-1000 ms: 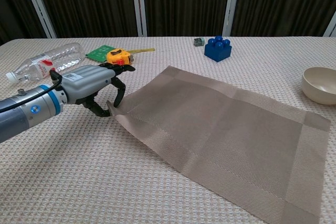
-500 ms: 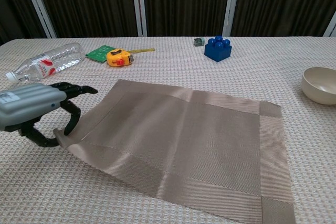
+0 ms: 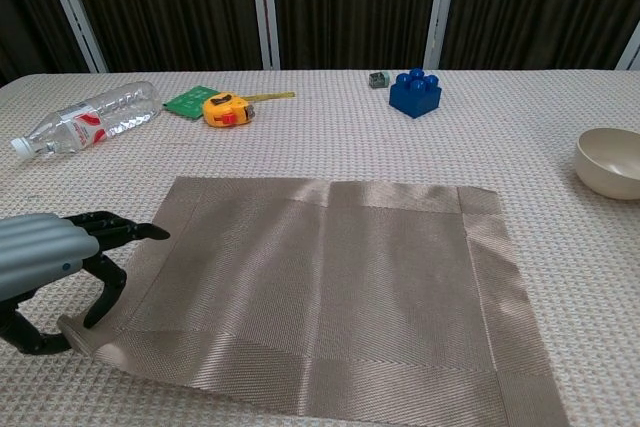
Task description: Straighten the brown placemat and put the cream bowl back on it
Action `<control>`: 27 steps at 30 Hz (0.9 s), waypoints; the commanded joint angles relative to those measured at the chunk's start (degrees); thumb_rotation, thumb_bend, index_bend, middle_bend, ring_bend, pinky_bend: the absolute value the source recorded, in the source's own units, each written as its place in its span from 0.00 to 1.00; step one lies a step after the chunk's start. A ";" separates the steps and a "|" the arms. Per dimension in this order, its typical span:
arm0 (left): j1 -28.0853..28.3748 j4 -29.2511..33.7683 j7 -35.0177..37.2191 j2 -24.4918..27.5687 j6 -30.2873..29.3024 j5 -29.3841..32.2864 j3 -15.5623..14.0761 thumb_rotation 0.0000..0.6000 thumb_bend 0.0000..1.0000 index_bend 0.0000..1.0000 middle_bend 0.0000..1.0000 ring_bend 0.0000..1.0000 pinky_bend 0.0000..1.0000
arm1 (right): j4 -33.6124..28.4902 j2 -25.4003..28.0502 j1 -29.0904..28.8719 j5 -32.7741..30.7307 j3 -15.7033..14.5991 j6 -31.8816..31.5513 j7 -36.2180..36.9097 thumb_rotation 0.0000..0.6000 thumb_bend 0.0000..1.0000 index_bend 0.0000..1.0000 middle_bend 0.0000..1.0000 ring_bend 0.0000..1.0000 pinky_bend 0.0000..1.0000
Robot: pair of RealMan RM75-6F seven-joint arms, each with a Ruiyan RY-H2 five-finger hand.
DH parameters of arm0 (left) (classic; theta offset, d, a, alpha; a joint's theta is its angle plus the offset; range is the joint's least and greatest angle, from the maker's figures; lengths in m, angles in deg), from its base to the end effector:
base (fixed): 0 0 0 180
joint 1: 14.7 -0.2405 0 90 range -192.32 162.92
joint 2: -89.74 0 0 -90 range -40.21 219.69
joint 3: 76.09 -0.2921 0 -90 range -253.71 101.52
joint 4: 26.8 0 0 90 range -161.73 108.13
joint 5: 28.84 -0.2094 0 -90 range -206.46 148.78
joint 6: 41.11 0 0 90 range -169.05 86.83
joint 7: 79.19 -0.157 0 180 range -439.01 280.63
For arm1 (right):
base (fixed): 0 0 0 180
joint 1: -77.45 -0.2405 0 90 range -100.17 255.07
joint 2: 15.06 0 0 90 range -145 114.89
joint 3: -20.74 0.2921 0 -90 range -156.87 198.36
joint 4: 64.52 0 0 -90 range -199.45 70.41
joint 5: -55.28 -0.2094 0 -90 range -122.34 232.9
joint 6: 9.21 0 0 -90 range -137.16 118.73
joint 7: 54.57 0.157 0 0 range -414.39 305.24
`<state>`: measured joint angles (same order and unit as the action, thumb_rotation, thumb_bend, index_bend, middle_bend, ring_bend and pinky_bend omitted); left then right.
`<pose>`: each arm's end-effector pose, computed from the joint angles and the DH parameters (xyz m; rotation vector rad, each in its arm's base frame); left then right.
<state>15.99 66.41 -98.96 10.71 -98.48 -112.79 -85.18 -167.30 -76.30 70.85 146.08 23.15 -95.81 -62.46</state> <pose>-0.2529 0.2470 -0.0102 -2.2109 -0.8510 -0.6733 -0.2898 -0.2002 0.1761 1.4722 -0.8244 0.9876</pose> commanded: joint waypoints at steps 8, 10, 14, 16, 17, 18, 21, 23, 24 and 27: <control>-0.25 1.34 -1.06 -1.10 1.12 -1.96 -0.84 1.00 0.41 0.67 0.00 0.00 0.00 | -0.06 -0.03 0.10 0.20 0.05 0.13 -0.23 1.00 0.00 0.00 0.00 0.00 0.00; -0.36 1.42 -1.09 -1.19 1.43 -1.81 -0.96 1.00 0.38 0.62 0.00 0.00 0.00 | -0.07 0.02 0.15 0.19 0.11 0.05 -0.16 1.00 0.00 0.00 0.00 0.00 0.00; -0.17 1.97 -0.47 -0.10 2.34 -1.97 -1.42 1.00 0.05 0.06 0.00 0.00 0.00 | -0.01 0.13 0.23 0.15 0.14 0.06 -0.01 1.00 0.00 0.00 0.00 0.00 0.00; -0.16 2.51 0.32 1.01 2.24 -2.43 -1.61 1.00 0.00 0.00 0.00 0.00 0.00 | -0.02 0.16 0.24 0.17 0.12 0.14 0.07 1.00 0.00 0.00 0.00 0.00 0.00; -0.20 3.00 1.04 1.82 2.01 -2.86 -1.78 1.00 0.00 0.00 0.00 0.00 0.00 | -0.01 0.17 0.25 0.20 0.11 0.17 0.11 1.00 0.00 0.00 0.00 0.00 0.00; -0.34 3.68 1.99 2.81 1.52 -3.34 -1.94 1.00 0.00 0.00 0.00 0.00 0.00 | 0.04 0.17 0.26 0.19 0.11 0.21 0.16 1.00 0.00 0.00 0.00 0.00 0.00; -1.15 6.12 5.03 6.20 -1.10 -5.54 -2.62 1.00 0.00 0.00 0.00 0.00 0.00 | 0.23 0.11 0.23 -0.09 0.23 0.41 0.29 1.00 0.00 0.00 0.00 0.00 0.00; -1.97 7.75 7.00 8.87 -3.91 -7.58 -3.08 1.00 0.00 0.00 0.00 0.00 0.00 | 0.56 -0.03 0.11 -0.73 0.45 0.78 0.26 1.00 0.00 0.00 0.00 0.00 0.00; -2.34 8.33 7.68 9.97 -5.09 -8.39 -3.28 1.00 0.00 0.00 0.00 0.00 0.00 | 0.78 -0.12 0.03 -1.10 0.57 1.01 0.28 1.00 0.00 0.00 0.00 0.00 0.00; -4.40 10.16 9.87 14.11 -11.00 -10.72 -3.30 1.00 0.00 0.00 0.00 0.00 0.00 | 1.90 -0.60 -0.39 -3.00 1.01 2.44 0.39 1.00 0.00 0.00 0.00 0.00 0.00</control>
<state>13.45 74.52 -91.47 21.86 -105.07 -121.14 -88.17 -165.95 -76.63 70.70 143.82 23.90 -94.02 -62.13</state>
